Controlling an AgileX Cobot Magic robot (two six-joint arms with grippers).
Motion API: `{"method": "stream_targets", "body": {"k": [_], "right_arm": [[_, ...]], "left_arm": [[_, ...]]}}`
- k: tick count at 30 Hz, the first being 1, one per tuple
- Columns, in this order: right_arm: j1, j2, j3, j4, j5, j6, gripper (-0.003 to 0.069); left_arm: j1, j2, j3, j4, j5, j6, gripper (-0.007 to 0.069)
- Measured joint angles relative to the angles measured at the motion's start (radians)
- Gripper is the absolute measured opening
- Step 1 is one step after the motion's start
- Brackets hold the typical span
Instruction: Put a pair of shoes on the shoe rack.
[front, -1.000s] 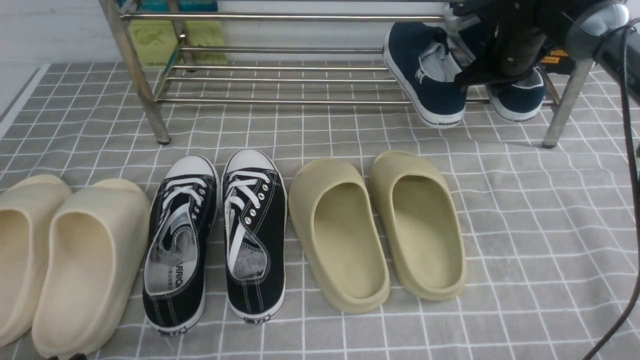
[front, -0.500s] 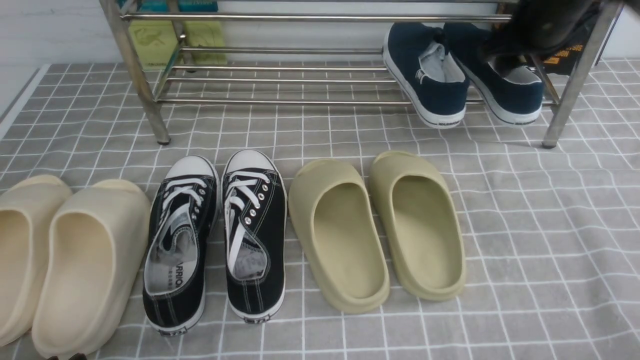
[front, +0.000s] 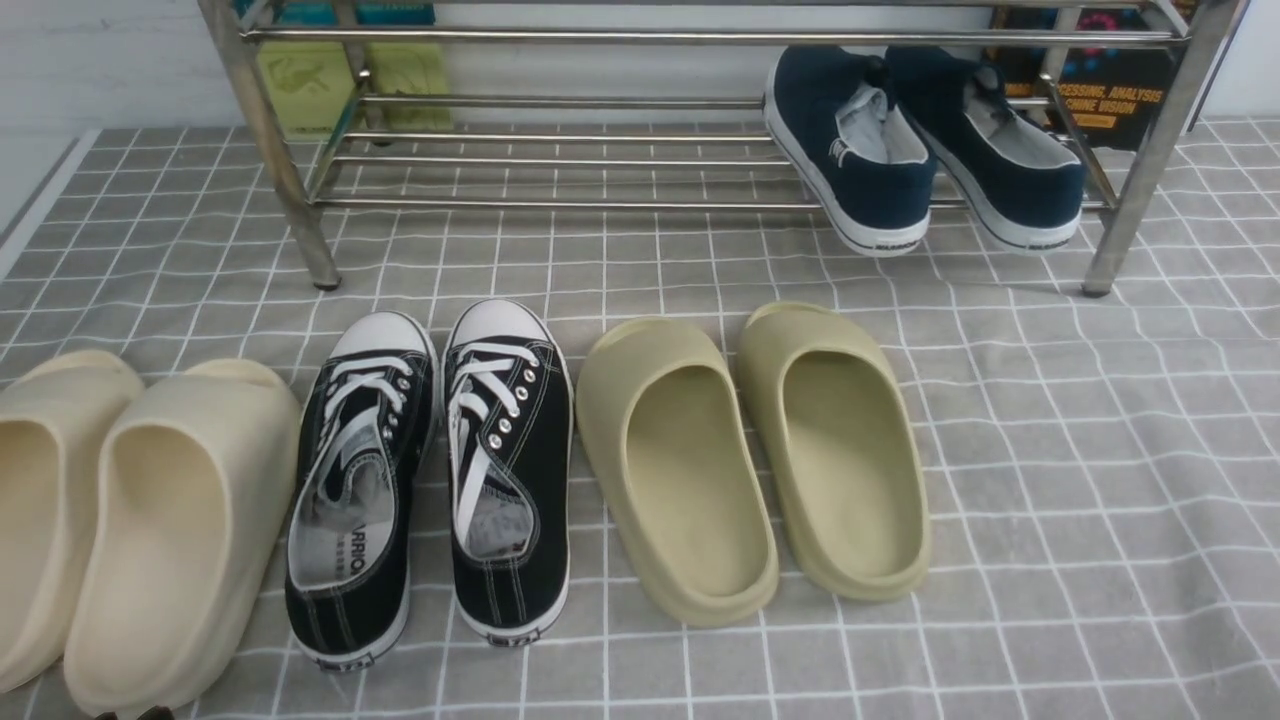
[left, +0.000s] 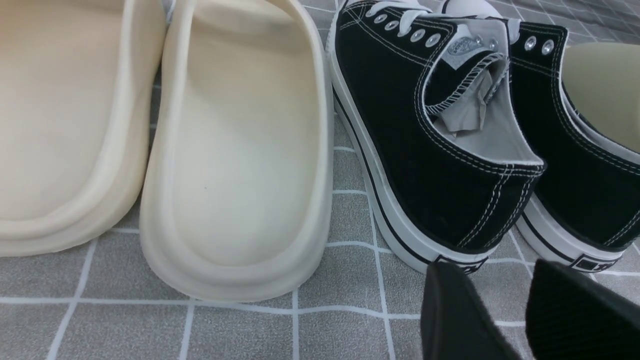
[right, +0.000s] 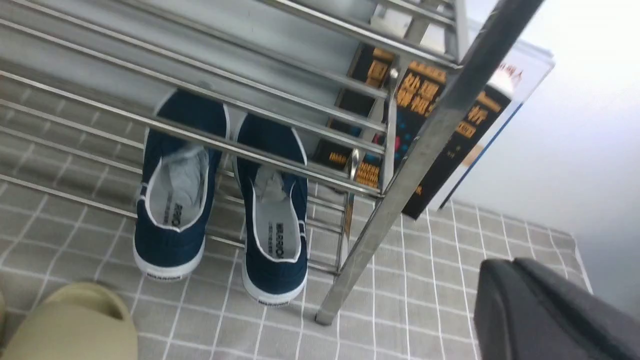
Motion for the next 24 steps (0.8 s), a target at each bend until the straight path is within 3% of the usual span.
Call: {"method": "stream_targets", "body": {"k": [4, 8, 10, 15, 17, 20, 24], "right_arm": [[0.000, -0.200, 0.278, -0.048, -0.204, 0.100, -0.0002], [0.000, -0.532, 0.777, -0.075, -0.493, 0.270, -0.0001], [0.000, -0.590, 0.876, -0.076, -0.545, 0.298, 0.0000], [0.000, -0.836, 1.283, -0.083, -0.865, 0.360, 0.0001], [0.000, -0.870, 1.333, -0.085, -0.922, 0.368, 0.0001], [0.000, -0.956, 1.480, -0.098, -1.134, 0.397, 0.0001], [0.000, -0.985, 1.517, -0.153, -1.240, 0.397, 0.0003]], "left_arm": [[0.000, 0.000, 0.000, 0.000, 0.000, 0.000, 0.0239], [0.000, 0.000, 0.000, 0.000, 0.000, 0.000, 0.0239], [0.000, 0.000, 0.000, 0.000, 0.000, 0.000, 0.0239], [0.000, 0.000, 0.000, 0.000, 0.000, 0.000, 0.0239], [0.000, 0.000, 0.000, 0.000, 0.000, 0.000, 0.0239], [0.000, 0.000, 0.000, 0.000, 0.000, 0.000, 0.0239], [0.000, 0.000, 0.000, 0.000, 0.000, 0.000, 0.0239]]}}
